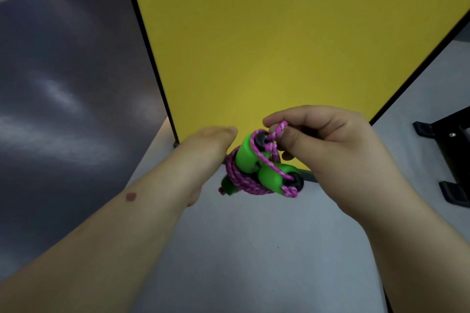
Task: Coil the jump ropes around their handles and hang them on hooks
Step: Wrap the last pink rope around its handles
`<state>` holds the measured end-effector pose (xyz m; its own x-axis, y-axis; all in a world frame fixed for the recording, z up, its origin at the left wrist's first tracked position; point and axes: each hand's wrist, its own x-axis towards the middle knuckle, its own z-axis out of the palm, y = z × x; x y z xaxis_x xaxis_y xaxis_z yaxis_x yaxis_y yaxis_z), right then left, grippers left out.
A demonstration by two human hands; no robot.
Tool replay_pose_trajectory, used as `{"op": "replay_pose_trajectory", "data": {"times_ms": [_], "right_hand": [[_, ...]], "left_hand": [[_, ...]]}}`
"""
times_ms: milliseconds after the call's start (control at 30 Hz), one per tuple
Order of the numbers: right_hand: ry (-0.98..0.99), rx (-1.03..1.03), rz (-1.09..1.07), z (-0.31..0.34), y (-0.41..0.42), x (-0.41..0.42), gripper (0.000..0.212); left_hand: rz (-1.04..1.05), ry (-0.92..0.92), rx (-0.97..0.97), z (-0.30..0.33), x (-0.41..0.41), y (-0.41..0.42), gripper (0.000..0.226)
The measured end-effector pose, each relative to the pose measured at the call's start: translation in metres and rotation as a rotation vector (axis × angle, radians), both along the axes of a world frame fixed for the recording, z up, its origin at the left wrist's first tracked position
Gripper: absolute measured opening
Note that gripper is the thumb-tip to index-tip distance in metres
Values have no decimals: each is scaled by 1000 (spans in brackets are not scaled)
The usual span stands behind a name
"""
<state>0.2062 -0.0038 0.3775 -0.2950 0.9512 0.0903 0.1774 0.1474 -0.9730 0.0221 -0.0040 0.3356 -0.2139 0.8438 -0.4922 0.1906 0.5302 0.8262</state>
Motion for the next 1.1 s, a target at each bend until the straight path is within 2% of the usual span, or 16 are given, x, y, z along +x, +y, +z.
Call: {"op": "replay_pose_trajectory", "data": {"times_ms": [33,100,167,233,300,500,633,767,933,1100], "right_hand": [[-8,1,-35,0,1,0,14],[3,-17,-81,0,4,-1,13],[25,-45,-86,-1,4,-2,14],[-40,-18,-90,-3,4,-2,12],[-73,-5,-102,-4,3,-1,9],[-12,-56,-111,-7,5,-3,7],[64,-82,-101,-8,7,-6,14],[76,-92,-75,-7,8,-7,22],[-79,-53,-105,-4,18,-18,15],[-115,43,-126,44,48,-43,19]], "left_hand": [[36,75,185,8,1,-1,38],[46,39,514,24,4,-6,28],[-87,-47,632,38,11,-14,20],[-178,-7,662,39,15,-18,11],[-172,63,670,34,15,-17,14],[-225,155,671,28,7,-14,21],[-226,273,669,25,5,-13,14],[-164,319,693,23,2,-12,13],[-93,364,705,28,-6,-5,13],[-26,396,767,77,-23,21,14]]}}
